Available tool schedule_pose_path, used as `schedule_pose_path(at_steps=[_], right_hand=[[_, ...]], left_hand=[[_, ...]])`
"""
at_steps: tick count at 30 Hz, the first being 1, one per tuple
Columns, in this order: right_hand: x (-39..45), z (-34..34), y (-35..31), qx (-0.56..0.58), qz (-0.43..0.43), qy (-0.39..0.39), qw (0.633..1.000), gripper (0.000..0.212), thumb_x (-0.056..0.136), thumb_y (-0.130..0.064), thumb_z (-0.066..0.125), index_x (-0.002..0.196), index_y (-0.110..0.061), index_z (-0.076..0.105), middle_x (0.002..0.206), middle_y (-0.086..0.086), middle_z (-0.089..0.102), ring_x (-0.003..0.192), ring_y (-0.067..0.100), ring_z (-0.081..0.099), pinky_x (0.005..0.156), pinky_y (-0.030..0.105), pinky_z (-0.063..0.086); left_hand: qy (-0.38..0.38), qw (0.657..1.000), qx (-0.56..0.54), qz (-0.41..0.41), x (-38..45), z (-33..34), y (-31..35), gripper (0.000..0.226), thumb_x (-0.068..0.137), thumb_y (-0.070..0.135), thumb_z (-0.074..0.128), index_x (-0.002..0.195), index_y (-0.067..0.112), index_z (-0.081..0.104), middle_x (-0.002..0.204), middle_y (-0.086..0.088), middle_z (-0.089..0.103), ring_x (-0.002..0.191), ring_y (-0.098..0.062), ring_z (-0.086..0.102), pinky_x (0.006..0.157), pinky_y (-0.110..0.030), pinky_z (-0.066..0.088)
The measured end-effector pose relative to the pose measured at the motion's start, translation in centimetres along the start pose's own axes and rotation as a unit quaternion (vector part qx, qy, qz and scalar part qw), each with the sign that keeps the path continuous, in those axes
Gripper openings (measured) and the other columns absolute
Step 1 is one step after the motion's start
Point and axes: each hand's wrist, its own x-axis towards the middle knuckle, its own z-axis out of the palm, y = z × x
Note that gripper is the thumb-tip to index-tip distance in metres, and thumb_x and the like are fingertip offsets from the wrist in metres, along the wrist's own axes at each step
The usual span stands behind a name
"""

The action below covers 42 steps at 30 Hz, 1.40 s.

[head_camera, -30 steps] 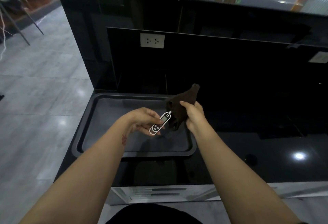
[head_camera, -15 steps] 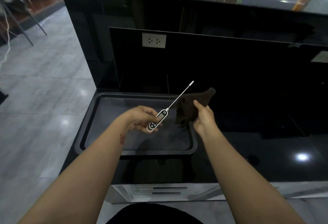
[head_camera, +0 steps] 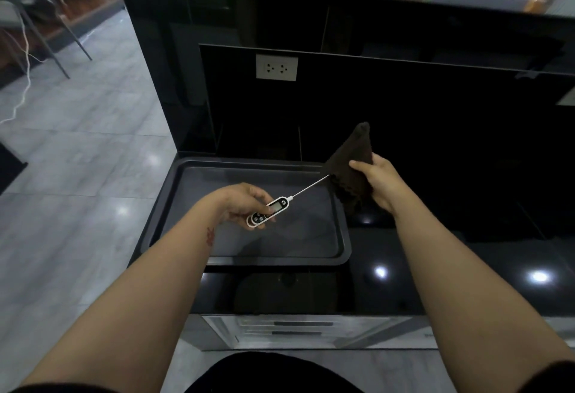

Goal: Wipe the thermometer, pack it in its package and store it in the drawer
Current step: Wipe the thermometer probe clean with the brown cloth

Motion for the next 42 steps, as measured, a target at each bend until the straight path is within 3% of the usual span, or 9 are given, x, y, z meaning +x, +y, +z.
schedule_pose_path(at_steps=[6,9,12,22,27,31,35,39,42], right_hand=[[-0.5,-0.9,-1.4,-0.235,-0.02,-0.074,0.969,0.02,0.092,-0.006,0.064,0.104,-0.021,0.068,0.101,0.009,0.073,0.091,0.025,0.071,0.086,0.039,0.057],[-0.7,-0.3,-0.2,-0.068,-0.008,-0.009,0.998,0.016,0.093,-0.006,0.062,0.102,-0.018,0.068,0.106,0.015,0.072,0.092,0.027,0.071,0.087,0.043,0.057],[-1.4,1.5,1.5,0.157,0.024,0.073,0.985,0.011,0.095,-0.007,0.06,0.101,-0.013,0.068,0.107,0.016,0.071,0.099,0.032,0.069,0.093,0.047,0.054],[-1.9,3.5,1.4,0.371,0.06,0.117,0.919,0.028,0.095,-0.016,0.062,0.123,-0.011,0.063,0.121,0.018,0.067,0.108,0.033,0.066,0.095,0.051,0.052],[-2.7,6.3,1.9,0.353,0.083,0.088,0.928,0.031,0.096,-0.014,0.06,0.127,-0.009,0.062,0.121,0.016,0.068,0.111,0.031,0.065,0.095,0.046,0.052],[-2.6,5.5,1.2,0.354,0.063,0.097,0.928,0.015,0.094,-0.01,0.062,0.109,-0.012,0.068,0.112,0.014,0.07,0.101,0.028,0.068,0.085,0.042,0.056],[-2.9,5.9,1.1,0.345,0.065,0.095,0.932,0.013,0.092,-0.008,0.064,0.104,-0.012,0.068,0.109,0.013,0.071,0.095,0.026,0.07,0.087,0.041,0.056],[-3.8,7.2,2.8,0.298,0.082,0.078,0.948,0.025,0.091,-0.007,0.066,0.116,-0.006,0.067,0.102,0.013,0.074,0.089,0.023,0.072,0.074,0.033,0.058],[-3.4,6.3,2.5,0.31,0.077,0.092,0.943,0.024,0.09,-0.006,0.067,0.114,-0.007,0.067,0.111,0.016,0.072,0.099,0.027,0.071,0.083,0.038,0.058]], left_hand=[[0.026,0.999,0.04,-0.001,0.1,-0.9,-0.8,0.009,0.092,0.011,0.066,0.096,0.015,0.072,0.086,-0.004,0.075,0.071,-0.016,0.066,0.07,-0.03,0.053],[0.001,1.0,0.006,-0.004,0.1,-0.6,-0.6,0.011,0.093,0.013,0.065,0.102,0.014,0.071,0.098,-0.008,0.076,0.075,-0.017,0.069,0.07,-0.029,0.055],[-0.018,1.0,0.0,0.0,0.4,0.1,-0.1,0.011,0.093,0.016,0.066,0.103,0.013,0.07,0.101,-0.009,0.076,0.076,-0.017,0.071,0.07,-0.031,0.057],[-0.091,0.991,-0.097,-0.005,0.1,2.4,0.4,0.016,0.095,0.013,0.062,0.11,0.012,0.06,0.109,-0.013,0.074,0.082,-0.024,0.073,0.072,-0.033,0.062],[-0.072,0.991,-0.113,0.011,0.3,3.0,1.4,0.008,0.095,0.012,0.063,0.102,0.012,0.059,0.106,-0.015,0.075,0.083,-0.027,0.073,0.075,-0.039,0.062],[-0.041,0.997,-0.068,0.007,0.2,2.7,1.4,0.009,0.094,0.016,0.064,0.103,0.014,0.06,0.104,-0.012,0.076,0.087,-0.027,0.073,0.084,-0.042,0.059],[-0.032,0.997,-0.064,0.015,0.3,3.1,1.6,0.008,0.094,0.016,0.064,0.101,0.013,0.061,0.101,-0.011,0.076,0.085,-0.027,0.073,0.078,-0.039,0.059],[-0.013,0.998,-0.063,0.017,0.6,3.7,2.0,0.013,0.095,0.016,0.064,0.106,0.011,0.061,0.103,-0.014,0.075,0.082,-0.027,0.073,0.071,-0.036,0.061],[-0.016,0.998,-0.053,0.013,0.5,3.5,1.8,0.01,0.095,0.016,0.063,0.104,0.011,0.061,0.104,-0.015,0.075,0.085,-0.028,0.073,0.072,-0.036,0.061]])
